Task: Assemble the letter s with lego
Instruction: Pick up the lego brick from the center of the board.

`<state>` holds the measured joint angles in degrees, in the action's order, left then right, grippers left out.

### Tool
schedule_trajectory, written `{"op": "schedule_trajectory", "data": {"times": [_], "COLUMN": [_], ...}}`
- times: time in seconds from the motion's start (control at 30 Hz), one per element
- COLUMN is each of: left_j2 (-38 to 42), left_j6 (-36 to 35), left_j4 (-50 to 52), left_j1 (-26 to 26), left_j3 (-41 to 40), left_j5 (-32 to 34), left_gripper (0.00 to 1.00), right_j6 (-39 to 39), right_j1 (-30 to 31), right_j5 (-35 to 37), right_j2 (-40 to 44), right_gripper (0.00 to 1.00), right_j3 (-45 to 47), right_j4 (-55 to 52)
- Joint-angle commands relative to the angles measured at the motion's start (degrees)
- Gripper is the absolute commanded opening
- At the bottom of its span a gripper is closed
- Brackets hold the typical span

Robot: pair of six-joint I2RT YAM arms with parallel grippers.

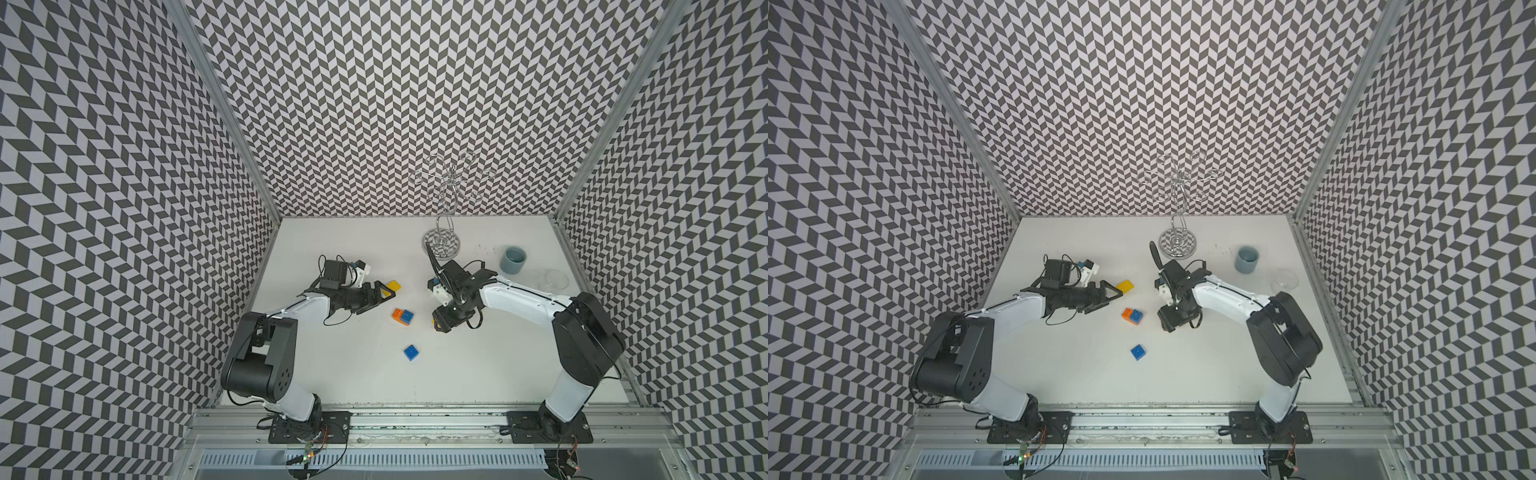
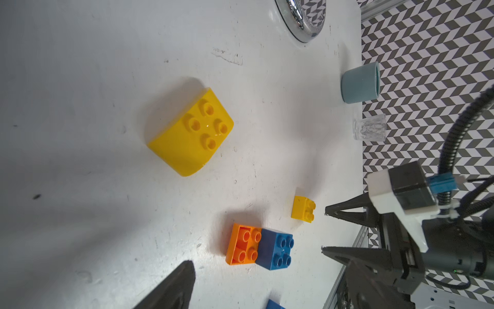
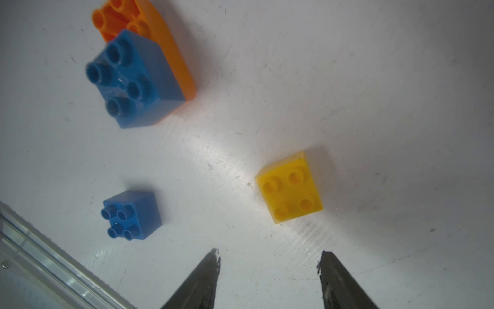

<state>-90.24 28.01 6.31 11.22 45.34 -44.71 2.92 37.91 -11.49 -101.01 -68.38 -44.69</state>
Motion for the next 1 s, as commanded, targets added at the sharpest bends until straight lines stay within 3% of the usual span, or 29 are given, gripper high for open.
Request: {"op": "schedule_trajectory", "data": {"times": [0.0,0.33,0.5,0.8,0.97], "left_j2": [-0.28,1.18,1.13,0.96,1.03], "left_j6": [-0.62,-1.03,-1.97,-2.98,-3.18], "left_j4": [-0.79,-0.85,-0.07,0.94,1.31], "left_j1": [0.13,-0.55,-1.76,-2.68,-3.03], "left_j3": [1.22,-0.89,-1.23,-1.31,-1.52], "left_j5": [-0.46,-1.46,-1.65,-1.68,-1.87], "left_gripper": [0.91,0.92,0.92,0.92,0.92], "right_j6": [-1.92,-4.3,-4.2,-4.15,-3.91], "right_j1": [0.49,0.78,0.77,0.81,0.77], "right_j5": [-0.41,6.52,6.69,6.48,6.74], "right_j2": [-1.22,-6.73,-7.51,-8.76,-9.2], "right_gripper": [0.63,0.63,0.62,0.44,0.46], "right_j3": [-0.95,-3.82,-4.95,-5.67,-5.79], "right_j4": [4.59,4.43,5.42,5.27,4.78]}}
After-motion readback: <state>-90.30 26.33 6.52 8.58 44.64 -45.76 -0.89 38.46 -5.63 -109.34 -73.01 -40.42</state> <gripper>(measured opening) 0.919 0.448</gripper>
